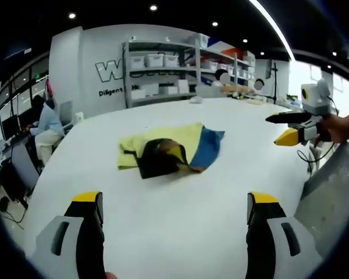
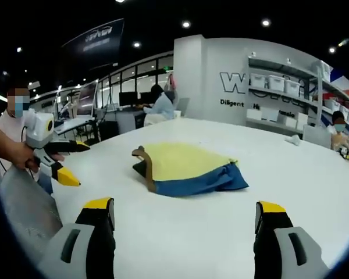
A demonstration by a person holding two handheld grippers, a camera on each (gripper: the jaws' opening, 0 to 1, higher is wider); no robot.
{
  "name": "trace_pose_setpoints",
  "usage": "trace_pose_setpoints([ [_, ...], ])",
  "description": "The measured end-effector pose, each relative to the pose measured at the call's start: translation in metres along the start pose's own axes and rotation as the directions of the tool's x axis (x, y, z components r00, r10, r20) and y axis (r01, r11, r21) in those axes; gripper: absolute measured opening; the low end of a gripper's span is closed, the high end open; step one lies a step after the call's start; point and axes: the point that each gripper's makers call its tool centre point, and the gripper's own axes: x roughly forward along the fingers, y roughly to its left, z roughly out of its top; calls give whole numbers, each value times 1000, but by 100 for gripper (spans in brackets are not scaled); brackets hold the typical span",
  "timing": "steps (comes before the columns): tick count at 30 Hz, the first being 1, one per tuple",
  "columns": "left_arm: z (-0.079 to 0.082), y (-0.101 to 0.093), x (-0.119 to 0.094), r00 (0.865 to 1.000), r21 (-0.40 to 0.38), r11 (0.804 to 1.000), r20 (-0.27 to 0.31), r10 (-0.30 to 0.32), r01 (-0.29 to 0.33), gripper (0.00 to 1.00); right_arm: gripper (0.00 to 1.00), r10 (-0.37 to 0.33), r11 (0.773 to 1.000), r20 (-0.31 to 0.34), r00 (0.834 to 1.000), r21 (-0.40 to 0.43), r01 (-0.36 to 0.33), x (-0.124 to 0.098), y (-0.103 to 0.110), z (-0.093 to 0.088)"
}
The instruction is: Fold the garment on the visible template until the final outline fits inside the template.
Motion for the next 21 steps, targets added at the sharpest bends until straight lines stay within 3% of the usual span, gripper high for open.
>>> trace_pose_setpoints([
  [8, 4, 10, -3, 999, -12, 999, 19, 38, -38, 99, 99, 28, 1000, 22, 999, -11, -27, 0, 7, 6],
  [13, 2, 9, -1, 999, 19, 999, 9, 36, -36, 99, 99, 26, 1000, 46, 999, -4, -25, -5, 5, 13],
  [21, 4, 13, -3, 998, 6, 999, 21, 54, -54, 99, 99, 39, 999, 42, 998, 15, -40, -10, -1, 6],
])
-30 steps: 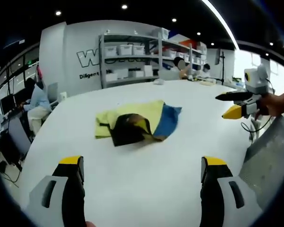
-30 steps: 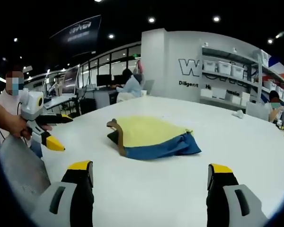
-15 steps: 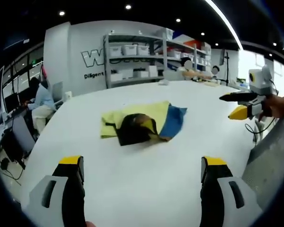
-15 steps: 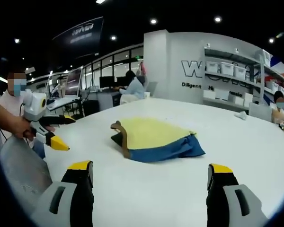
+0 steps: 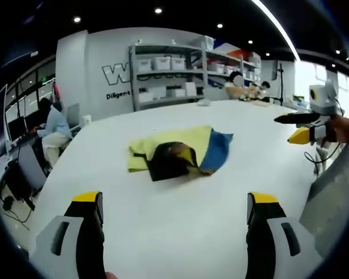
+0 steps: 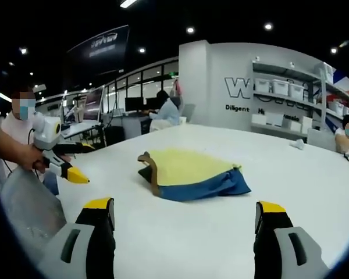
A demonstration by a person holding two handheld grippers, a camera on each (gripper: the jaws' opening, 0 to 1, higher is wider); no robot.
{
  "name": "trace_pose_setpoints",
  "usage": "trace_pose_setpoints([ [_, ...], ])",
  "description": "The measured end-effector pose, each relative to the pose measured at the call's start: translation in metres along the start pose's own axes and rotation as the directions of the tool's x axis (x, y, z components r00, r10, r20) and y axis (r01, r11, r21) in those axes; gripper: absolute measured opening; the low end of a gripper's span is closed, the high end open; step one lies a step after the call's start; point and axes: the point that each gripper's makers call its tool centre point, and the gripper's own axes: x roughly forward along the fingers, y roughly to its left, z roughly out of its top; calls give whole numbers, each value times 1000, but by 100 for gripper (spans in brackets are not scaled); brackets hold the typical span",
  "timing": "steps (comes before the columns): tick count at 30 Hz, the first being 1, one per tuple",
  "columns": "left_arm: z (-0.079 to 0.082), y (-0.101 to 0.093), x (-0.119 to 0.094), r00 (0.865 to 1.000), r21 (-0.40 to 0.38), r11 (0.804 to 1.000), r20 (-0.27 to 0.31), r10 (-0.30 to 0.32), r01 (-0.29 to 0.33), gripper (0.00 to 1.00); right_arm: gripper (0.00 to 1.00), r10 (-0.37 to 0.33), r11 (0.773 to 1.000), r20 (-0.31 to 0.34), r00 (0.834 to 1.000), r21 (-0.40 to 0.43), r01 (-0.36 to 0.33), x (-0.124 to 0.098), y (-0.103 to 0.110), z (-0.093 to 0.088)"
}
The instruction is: Fold the garment on the visible template until the final outline fits inside the template.
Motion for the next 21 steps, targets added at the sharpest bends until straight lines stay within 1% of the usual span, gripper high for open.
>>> trace_pose_setpoints([
  [3, 0, -1, 0, 1000, 8, 1000, -3, 0, 0, 99, 99, 11, 1000, 4, 1000, -11, -11, 1, 3, 1],
  [6, 0, -2, -1, 1000, 19, 1000, -3, 1, -1, 99, 99, 29, 1000, 3, 1000, -1, -29, 3, 7, 1],
  [9, -1, -1, -1, 1000, 19, 1000, -5, 2, -2, 99, 99, 42, 999, 0, 999, -14, -42, 4, 11, 1],
  [14, -3, 0, 0, 1000, 11, 1000, -9, 5, -4, 99, 99, 48, 999, -2, 999, -13, -48, 5, 13, 0],
  [21, -7, -4, 0, 1000, 10, 1000, -25, -14, 14, 99, 99, 44, 999, -14, 999, -13, -44, 6, 12, -3],
])
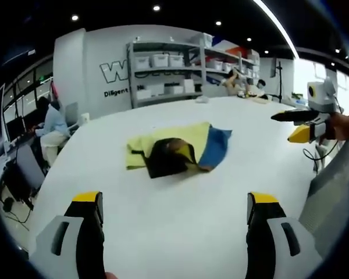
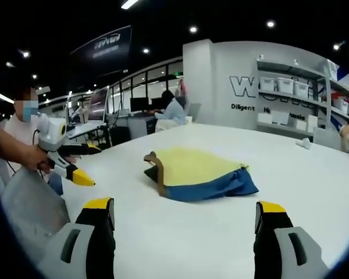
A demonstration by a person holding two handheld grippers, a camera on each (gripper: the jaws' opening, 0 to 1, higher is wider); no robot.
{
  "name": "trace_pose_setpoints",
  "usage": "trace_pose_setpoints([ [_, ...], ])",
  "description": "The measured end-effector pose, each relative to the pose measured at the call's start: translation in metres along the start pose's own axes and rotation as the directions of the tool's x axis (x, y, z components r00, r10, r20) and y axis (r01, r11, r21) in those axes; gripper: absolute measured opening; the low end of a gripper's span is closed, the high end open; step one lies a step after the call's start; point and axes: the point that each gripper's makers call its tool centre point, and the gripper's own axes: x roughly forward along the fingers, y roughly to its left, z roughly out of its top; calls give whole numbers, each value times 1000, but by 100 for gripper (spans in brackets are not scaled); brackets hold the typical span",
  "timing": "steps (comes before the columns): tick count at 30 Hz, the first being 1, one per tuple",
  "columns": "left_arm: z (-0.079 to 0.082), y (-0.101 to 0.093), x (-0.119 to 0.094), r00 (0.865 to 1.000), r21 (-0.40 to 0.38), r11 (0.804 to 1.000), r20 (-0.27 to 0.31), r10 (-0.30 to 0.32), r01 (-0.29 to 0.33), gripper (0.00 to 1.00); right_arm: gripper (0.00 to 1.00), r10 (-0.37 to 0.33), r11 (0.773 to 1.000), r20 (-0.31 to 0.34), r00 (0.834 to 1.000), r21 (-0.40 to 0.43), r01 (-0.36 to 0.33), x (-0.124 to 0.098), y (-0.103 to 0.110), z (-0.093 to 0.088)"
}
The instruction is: Fold the garment on the visible template until the final outline fits inside the template.
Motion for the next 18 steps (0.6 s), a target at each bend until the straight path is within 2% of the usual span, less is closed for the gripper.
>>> trace_pose_setpoints([
  [18, -2, 2, 0, 1000, 6, 1000, -6, 0, 0, 99, 99, 14, 1000, -24, 1000, -17, -14, 4, 6, -4],
])
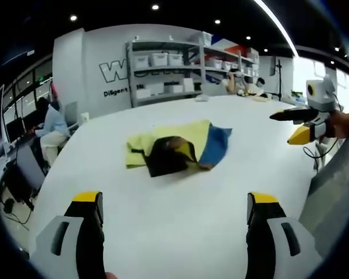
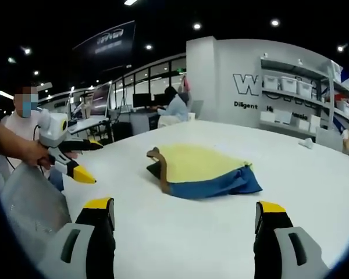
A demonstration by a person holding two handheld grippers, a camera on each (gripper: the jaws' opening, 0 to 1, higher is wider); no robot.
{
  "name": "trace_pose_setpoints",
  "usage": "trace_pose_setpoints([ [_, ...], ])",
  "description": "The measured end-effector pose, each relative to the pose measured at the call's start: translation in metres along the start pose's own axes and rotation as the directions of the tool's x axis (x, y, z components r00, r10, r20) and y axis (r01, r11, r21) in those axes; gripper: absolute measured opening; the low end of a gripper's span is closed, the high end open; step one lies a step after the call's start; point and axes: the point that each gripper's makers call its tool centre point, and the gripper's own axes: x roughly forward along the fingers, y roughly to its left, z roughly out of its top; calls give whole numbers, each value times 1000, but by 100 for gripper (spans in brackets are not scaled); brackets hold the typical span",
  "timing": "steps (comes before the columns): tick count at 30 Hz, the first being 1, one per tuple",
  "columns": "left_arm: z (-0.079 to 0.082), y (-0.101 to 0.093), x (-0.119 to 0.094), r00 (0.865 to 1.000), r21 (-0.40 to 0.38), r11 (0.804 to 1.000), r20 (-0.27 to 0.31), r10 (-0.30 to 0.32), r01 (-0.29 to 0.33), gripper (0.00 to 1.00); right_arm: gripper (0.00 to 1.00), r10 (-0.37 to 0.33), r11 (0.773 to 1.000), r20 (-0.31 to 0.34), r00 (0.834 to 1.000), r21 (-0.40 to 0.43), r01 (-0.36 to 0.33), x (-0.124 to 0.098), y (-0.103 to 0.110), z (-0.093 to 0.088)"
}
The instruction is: Fold the garment on the visible template until the final outline fits inside the template.
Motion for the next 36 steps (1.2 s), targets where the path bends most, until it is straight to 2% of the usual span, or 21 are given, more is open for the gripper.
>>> trace_pose_setpoints([
  [13, 2, -2, 0, 1000, -4, 1000, 8, -5, 5, 99, 99, -9, 1000, -27, 1000, -22, 8, 2, -2, -7],
  [18, -1, -1, 3, 1000, 5, 1000, -11, -9, 9, 98, 98, -15, 1000, -23, 1000, -14, 15, 3, -7, -7],
  [24, -2, 3, 3, 1000, -35, 999, -9, -2, 1, 98, 98, -16, 1000, -40, 999, -14, 16, 5, -8, -11],
  [36, -4, -3, 9, 1000, -17, 1000, -22, -20, 20, 96, 99, -3, 1000, -59, 998, -19, 2, 11, -6, -15],
])
